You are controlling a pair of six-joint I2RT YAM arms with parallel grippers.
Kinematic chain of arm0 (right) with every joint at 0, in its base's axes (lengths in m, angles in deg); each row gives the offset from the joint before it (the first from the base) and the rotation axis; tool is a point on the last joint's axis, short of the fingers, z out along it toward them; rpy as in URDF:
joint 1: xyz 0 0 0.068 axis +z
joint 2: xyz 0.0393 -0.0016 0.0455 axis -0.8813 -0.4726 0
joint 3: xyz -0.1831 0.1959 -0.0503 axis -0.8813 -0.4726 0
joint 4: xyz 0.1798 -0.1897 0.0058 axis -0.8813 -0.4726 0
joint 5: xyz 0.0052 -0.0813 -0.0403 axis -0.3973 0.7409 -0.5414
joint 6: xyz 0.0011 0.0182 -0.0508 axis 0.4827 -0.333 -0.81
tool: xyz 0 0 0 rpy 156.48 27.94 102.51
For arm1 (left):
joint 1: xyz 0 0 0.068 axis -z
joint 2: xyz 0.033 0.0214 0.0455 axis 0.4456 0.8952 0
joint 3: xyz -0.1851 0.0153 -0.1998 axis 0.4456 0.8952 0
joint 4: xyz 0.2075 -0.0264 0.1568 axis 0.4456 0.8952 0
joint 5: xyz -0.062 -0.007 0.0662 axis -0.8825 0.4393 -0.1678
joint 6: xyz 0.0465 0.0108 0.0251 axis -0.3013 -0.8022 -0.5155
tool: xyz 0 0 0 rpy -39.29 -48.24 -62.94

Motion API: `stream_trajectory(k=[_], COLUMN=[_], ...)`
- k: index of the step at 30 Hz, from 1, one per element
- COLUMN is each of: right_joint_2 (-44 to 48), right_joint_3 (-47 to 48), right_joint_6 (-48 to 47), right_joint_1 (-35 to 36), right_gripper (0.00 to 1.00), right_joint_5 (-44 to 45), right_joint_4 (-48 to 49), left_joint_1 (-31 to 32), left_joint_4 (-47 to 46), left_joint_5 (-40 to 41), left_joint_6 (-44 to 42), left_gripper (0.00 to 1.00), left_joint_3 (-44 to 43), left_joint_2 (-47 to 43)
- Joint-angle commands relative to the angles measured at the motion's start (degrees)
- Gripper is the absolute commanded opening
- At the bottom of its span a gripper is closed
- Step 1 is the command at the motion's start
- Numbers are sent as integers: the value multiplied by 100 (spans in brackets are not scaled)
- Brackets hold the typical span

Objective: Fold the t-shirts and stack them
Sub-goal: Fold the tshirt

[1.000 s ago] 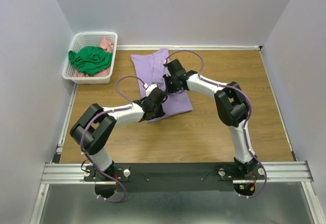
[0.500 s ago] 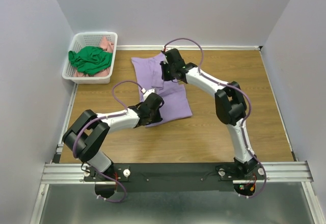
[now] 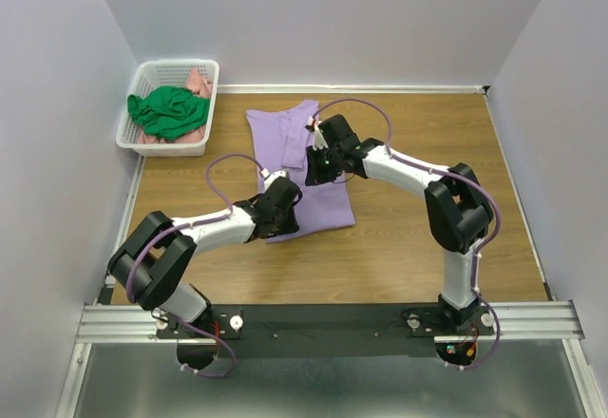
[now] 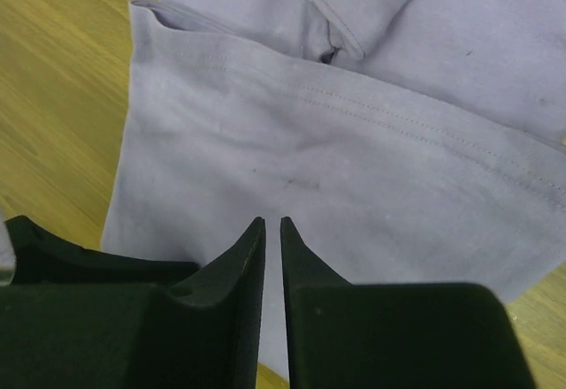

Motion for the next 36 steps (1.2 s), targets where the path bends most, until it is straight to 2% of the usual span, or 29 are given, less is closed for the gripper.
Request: stream_trajectory(k=[1,5,10,13,14,17,21,23,25,27,31,34,36], right_joint_2=[-22,426,1190,1542,1647,1693,1334,1105,823,656,593,944,1208], right_joint_3=[48,-531,-2005,-2840,-3035,-3685,-4073,-4380,-4679,-4882,-5208,-5314,-5244], right_joint_6=[254,412,465,578,640,948,896,982,1516,1721,1739,1766,1678], right_joint_1=[-76,-286,-524,-568,-603,-910,-1341,-1552,-1798,-1947,-2018,-2027,-2018], right_gripper=[19,19,19,18,17,14,11,10,8,7,7,7,7], right_joint_5=[-350,-1034,-2414,-3003,-3119,-3532,-3761,-3805,-3762,-3683,-3428,-3296,-3200], right_joint_4=[23,260,910,1734,1937,2867,3240,3528,4307,4566,4550,4366,4112], left_joint_1=[49,32,23,-64,-143,-311,-337,-372,-364,-372,-364,-372,-372], left_joint_4=[886,1124,940,589,518,237,254,202,201,288,482,746,755], left_joint_5=[72,239,-67,-304,-401,-569,-499,-525,-621,-622,-631,-525,-402], left_joint_6=[-75,171,689,953,971,980,1111,1269,1401,1507,1666,1613,1595], left_gripper=[32,52,52,42,34,21,13,12,12,11,11,11,16], left_joint_3=[22,-110,353,889,996,1251,1383,1506,1603,1630,1656,1516,1393], left_joint_2=[-204,-1037,-2040,-2245,-2236,-1982,-1525,-1358,-1322,-1366,-1664,-2077,-2428])
